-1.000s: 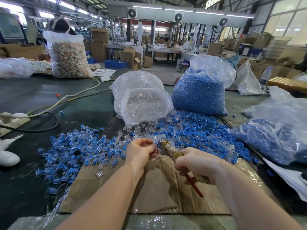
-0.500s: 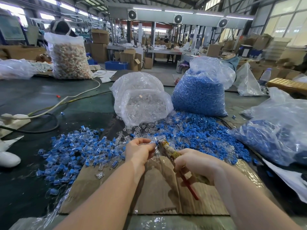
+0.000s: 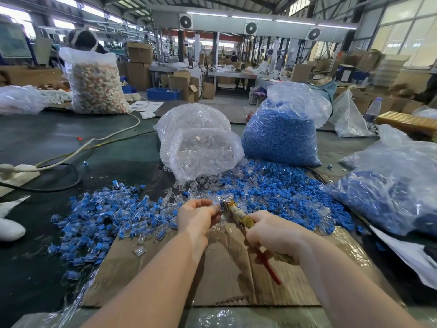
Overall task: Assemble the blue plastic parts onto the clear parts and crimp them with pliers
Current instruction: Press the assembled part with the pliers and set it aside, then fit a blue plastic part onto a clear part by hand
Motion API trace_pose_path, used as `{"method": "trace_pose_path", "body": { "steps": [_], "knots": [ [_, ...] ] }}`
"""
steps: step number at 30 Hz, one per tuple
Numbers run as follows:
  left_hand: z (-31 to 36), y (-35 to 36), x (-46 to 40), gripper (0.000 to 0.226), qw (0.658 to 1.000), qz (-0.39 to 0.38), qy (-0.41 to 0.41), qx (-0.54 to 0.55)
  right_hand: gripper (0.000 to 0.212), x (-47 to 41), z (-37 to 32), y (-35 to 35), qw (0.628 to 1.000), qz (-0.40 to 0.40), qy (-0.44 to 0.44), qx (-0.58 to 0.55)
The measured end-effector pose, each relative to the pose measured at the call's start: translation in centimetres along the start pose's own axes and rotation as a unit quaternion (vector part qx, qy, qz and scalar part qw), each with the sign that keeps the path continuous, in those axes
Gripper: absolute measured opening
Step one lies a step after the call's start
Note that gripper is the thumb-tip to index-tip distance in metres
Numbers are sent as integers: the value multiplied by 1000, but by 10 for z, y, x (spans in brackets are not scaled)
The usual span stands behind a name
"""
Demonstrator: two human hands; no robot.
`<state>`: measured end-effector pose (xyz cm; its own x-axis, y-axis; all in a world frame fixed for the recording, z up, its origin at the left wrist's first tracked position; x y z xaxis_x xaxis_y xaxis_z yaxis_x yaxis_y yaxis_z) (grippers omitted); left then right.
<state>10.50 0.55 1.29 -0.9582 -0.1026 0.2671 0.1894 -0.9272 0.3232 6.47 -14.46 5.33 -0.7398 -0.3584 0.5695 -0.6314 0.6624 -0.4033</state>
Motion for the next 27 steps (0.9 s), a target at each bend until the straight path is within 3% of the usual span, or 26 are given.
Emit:
{"method": "trace_pose_path", "body": {
  "steps": [6,11,14,16,18,23,27],
  "knots": [
    [-3,1,0,16,1000,9,3,-1,12,4,-3,1,999,20,4,31],
    [-3,-2,1,15,1000,14,13,-15,25,6,7,4,998,30,-14,-47],
    [9,-18,4,13,991,37,62,-116,24,1,21,-6,992,120,-29,-8],
    [28,-34,5,7,950,74,123,-276,12,1,33,-20,967,223,-10,122],
    [46,-49,4,9,887,109,174,-413,11,5,45,-28,937,279,26,207],
    [58,-80,-7,25,783,128,182,-581,61,8,65,-26,903,291,95,301],
    [54,-91,-12,34,740,125,147,-644,69,7,69,-24,890,297,100,331]
  ]
}}
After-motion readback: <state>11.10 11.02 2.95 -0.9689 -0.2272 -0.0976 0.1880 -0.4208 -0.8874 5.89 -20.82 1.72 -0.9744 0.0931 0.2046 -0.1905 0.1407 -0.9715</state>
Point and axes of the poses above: each hand's wrist, its own x-axis away from the middle knuckle, its own y-axis out of the palm, z = x × y, the point moved 7 cm from there along -x, towards the middle knuckle, and after that the axes turned 12 degrees about -z, right-handed, at the moved point
